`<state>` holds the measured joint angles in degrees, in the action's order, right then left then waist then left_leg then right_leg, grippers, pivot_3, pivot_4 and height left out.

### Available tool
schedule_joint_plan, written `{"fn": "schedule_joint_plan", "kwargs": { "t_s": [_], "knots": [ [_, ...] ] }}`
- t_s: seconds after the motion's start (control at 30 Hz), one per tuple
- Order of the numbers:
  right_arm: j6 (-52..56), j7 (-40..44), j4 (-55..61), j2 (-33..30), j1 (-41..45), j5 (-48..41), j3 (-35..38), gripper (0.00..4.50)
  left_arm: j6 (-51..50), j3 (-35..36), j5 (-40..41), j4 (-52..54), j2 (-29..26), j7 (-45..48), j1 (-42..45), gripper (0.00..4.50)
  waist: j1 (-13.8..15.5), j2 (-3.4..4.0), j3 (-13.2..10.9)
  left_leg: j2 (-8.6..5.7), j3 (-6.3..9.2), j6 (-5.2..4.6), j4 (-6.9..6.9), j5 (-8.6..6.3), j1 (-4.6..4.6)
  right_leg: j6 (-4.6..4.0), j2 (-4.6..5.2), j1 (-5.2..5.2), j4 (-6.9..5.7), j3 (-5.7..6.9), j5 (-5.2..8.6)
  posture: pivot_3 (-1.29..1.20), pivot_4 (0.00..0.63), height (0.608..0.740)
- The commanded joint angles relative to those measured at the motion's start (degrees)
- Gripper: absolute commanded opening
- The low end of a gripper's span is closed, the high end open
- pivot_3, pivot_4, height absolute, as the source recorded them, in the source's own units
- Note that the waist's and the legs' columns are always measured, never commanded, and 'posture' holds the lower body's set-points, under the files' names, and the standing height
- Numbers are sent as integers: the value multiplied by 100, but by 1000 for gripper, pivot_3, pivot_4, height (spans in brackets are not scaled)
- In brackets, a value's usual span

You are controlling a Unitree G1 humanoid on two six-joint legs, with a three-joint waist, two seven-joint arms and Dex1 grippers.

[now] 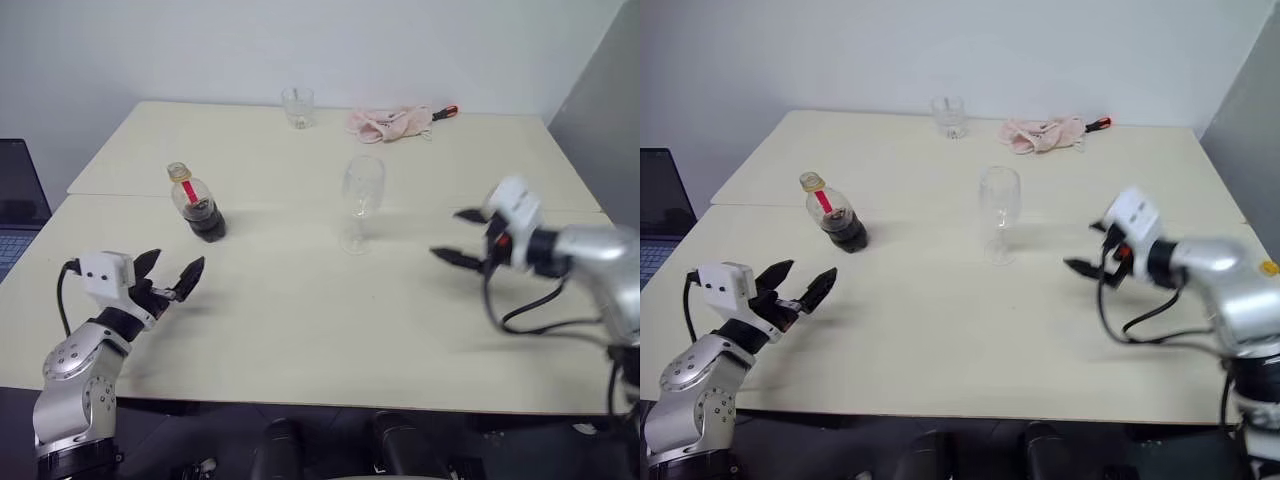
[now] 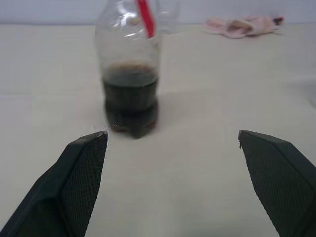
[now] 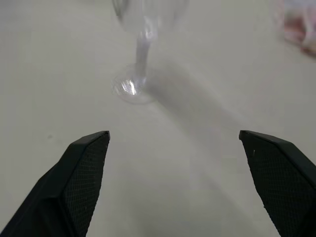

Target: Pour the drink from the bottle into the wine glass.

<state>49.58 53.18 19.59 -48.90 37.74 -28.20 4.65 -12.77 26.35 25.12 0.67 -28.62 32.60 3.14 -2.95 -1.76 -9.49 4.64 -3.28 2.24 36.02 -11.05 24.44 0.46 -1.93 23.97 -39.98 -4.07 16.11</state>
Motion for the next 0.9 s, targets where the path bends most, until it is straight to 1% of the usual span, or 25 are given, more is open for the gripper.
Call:
{"fn": "schedule_joint_plan", "kwargs": {
  "t_s": [0.03, 0.07, 0.13, 0.2, 0.3, 0.43, 0.53, 0.6, 0.7, 0.9],
  "knots": [
    [706, 42, 82, 287, 1208, -953, 196, 4482, 443, 124, -146, -563, -51, -297, 582, 4500, -11, -9, -2, 4, 5, 0, 0, 0, -2, -3, -4, -1, -1, 1, 1, 0, 150, 740],
    [774, 36, 48, 339, 1480, -994, 96, 4482, 504, 102, -176, -779, -96, -280, 714, 4500, -7, -9, -2, 6, 6, 0, -1, 0, -3, -7, -10, 0, -3, 1, 0, 0, 150, 740],
    [829, 0, 58, 387, 1751, -934, -183, 4482, 617, 17, -252, -1086, -194, -162, 886, 4500, 4, -29, 10, 6, 7, 0, -6, 0, 4, -13, -13, 5, 1, 3, 4, 0, 150, 740],
    [853, -97, 110, 478, 1843, -857, -472, 4482, 675, -97, -329, -1345, -295, -58, 1085, 4500, 8, -43, 16, 4, -7, 3, -6, -3, 8, -16, -1, 4, 5, 3, 12, 0, 150, 740],
    [743, 32, 327, 507, 1805, -814, -899, 4482, 789, -416, -632, -1860, -542, 115, 1496, 4500, 23, -47, 9, -5, -14, 7, -2, -6, 40, -21, 10, 26, 6, 4, 9, 0, 150, 740],
    [696, 102, 381, 504, 1791, -891, -991, 4482, 979, -586, -749, -2382, -719, 338, 1962, 4500, 106, -49, 4, -5, -13, 8, -2, -7, 47, -17, 11, 26, 12, 14, 11, 0, 150, 740],
    [700, 71, 375, 529, 1813, -892, -1002, 4482, 1009, -766, -808, -2700, -828, 640, 2220, 4500, 113, -49, 4, -5, -14, 9, -1, -8, 45, -17, 11, 25, 11, 20, 11, 0, 150, 740],
    [690, 45, 416, 508, 1773, -840, -1053, 4482, 1075, -939, -919, -2941, -857, 795, 2400, 4500, 113, -49, 4, -6, -13, 9, -1, -8, 42, -17, 10, 25, 7, 24, 11, 0, 150, 740],
    [694, 36, 461, 478, 1743, -826, -1076, 4482, 1119, -1004, -990, -3312, -869, 766, 2715, 4500, 113, -50, 4, -3, -7, 8, 2, -7, 41, -17, 8, 25, 4, 31, 11, 0, 150, 740],
    [745, -49, 538, 452, 1777, -849, -1046, 4482, 1226, -1250, -1206, -4079, -904, 996, 3324, 4500, 113, -50, 3, -2, -6, 8, 4, -7, 40, -18, 5, 24, -1, 31, 11, 0, 150, 740]
  ]
}}
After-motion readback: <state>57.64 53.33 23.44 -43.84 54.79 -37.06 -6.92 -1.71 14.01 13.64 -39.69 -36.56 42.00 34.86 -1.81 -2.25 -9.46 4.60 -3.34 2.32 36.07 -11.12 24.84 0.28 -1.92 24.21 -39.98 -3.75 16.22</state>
